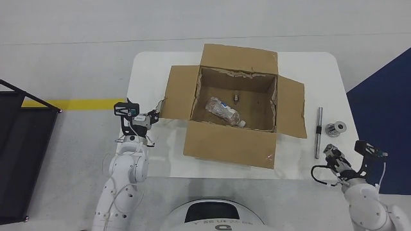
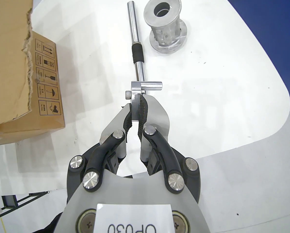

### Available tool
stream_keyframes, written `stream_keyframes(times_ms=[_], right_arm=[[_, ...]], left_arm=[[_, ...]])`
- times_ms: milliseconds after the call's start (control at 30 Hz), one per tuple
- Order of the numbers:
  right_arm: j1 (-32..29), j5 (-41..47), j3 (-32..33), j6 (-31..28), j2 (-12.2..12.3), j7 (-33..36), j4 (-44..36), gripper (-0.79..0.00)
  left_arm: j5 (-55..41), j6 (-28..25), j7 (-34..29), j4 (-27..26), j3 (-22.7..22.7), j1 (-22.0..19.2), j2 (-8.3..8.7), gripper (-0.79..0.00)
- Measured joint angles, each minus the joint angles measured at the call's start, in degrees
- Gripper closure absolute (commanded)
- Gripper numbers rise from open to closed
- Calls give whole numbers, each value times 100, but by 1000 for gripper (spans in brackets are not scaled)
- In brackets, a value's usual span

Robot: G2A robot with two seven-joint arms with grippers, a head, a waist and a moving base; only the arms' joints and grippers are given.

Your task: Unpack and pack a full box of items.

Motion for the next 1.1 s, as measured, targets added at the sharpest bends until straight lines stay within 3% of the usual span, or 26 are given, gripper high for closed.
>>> stream_keyframes(times_ms=[667, 833, 900, 1033, 1100], right_arm=[[897, -685, -291, 741, 38, 868, 501, 0], [1099, -710, -291, 874, 45, 1049, 679, -37], [1187, -711, -294, 923, 48, 1119, 749, -74], [1260, -695, -279, 889, 51, 1184, 832, -252], [1266, -667, -260, 868, 51, 1199, 849, -268]], left_arm=[[0, 0, 0, 0, 0, 0, 0, -785], [0, 0, 0, 0, 0, 0, 0, -785], [0, 0, 0, 0, 0, 0, 0, -785], [0, 0, 0, 0, 0, 0, 0, -785], [0, 0, 0, 0, 0, 0, 0, -785]])
